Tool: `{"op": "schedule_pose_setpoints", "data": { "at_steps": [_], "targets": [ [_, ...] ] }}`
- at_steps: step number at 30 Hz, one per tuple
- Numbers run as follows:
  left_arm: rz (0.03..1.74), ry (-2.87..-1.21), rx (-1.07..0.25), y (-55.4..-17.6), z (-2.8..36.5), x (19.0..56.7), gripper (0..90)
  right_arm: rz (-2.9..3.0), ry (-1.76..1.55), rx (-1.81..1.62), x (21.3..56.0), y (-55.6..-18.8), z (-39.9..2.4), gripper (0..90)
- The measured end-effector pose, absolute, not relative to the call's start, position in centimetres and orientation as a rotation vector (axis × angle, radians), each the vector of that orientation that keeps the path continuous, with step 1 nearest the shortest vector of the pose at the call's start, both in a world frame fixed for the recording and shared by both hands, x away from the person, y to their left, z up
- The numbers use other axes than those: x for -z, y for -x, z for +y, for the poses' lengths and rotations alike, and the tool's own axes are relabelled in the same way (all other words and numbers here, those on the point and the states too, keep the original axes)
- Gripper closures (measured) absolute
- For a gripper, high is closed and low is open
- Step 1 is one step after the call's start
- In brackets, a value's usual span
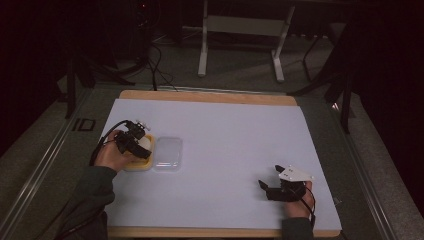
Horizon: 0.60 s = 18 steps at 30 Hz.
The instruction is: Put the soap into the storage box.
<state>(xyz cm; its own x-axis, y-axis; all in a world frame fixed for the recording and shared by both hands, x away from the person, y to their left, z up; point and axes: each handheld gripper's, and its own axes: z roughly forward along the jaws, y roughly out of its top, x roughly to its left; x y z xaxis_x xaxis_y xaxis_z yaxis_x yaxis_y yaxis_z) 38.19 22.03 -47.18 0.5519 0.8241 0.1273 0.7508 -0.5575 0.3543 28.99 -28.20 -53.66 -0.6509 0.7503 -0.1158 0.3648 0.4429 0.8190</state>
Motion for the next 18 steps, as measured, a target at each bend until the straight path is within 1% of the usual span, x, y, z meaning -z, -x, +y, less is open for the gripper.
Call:
{"op": "schedule_pose_setpoints", "data": {
  "at_steps": [11, 16, 18],
  "targets": [
    [1.340, -2.539, -0.409, -38.3, 22.9, 47.9, 25.6, 2.232, -0.935, -1.097, 53.7, -29.0, -28.2, 15.3],
    [1.336, -2.569, -0.401, -38.4, 22.8, 48.7, 25.6, 2.232, -0.936, -1.098, 53.7, -29.0, -28.2, 15.2],
    [1.308, -2.583, -0.403, -38.4, 22.8, 49.0, 25.6, 2.232, -0.936, -1.098, 53.7, -29.0, -28.2, 15.2]
  ]
}}
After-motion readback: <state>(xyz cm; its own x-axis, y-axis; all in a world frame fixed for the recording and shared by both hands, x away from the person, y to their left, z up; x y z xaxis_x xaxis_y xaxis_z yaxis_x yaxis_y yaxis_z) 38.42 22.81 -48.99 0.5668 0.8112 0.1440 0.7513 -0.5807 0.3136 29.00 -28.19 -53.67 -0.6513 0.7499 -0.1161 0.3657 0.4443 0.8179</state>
